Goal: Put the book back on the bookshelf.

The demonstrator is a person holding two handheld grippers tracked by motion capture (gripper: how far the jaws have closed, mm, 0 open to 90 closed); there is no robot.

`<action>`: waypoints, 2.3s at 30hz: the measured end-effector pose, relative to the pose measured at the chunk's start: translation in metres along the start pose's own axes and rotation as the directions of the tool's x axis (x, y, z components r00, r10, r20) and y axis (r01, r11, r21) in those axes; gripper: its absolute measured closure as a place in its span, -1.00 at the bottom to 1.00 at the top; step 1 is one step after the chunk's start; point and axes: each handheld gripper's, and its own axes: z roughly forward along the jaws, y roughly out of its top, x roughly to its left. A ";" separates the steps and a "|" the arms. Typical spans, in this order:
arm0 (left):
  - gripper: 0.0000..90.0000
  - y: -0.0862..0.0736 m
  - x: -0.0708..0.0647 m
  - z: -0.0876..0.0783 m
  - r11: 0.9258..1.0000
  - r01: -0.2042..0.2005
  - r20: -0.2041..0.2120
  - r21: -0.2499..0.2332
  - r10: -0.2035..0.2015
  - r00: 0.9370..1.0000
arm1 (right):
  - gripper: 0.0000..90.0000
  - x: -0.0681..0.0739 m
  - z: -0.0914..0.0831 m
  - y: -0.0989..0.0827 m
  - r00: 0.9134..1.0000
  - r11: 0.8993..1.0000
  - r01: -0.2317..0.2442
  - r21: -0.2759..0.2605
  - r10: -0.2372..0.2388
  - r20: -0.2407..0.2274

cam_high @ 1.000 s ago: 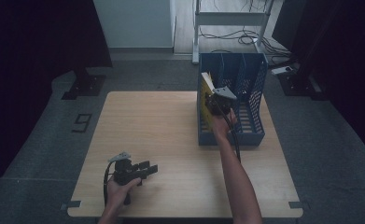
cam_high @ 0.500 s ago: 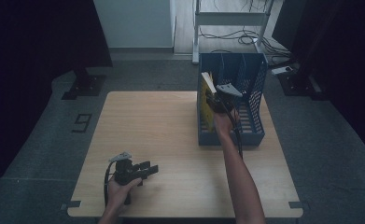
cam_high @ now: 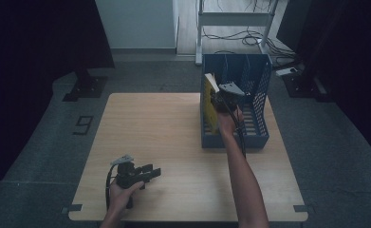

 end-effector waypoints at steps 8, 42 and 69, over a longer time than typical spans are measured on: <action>-0.08 0.000 0.000 -0.001 1.000 0.003 0.003 -0.005 -0.003 1.000 | 0.66 0.000 0.001 0.005 1.000 1.000 -0.006 0.030 0.005 0.022; -0.07 0.001 0.007 -0.005 1.000 0.019 -0.003 -0.016 -0.019 1.000 | 0.66 0.003 0.021 0.009 0.997 0.999 -0.037 -0.031 0.039 0.073; -0.07 -0.001 0.011 0.000 1.000 0.029 -0.004 -0.001 -0.029 1.000 | 0.66 0.005 0.041 0.008 0.997 0.999 -0.007 -0.044 0.010 0.075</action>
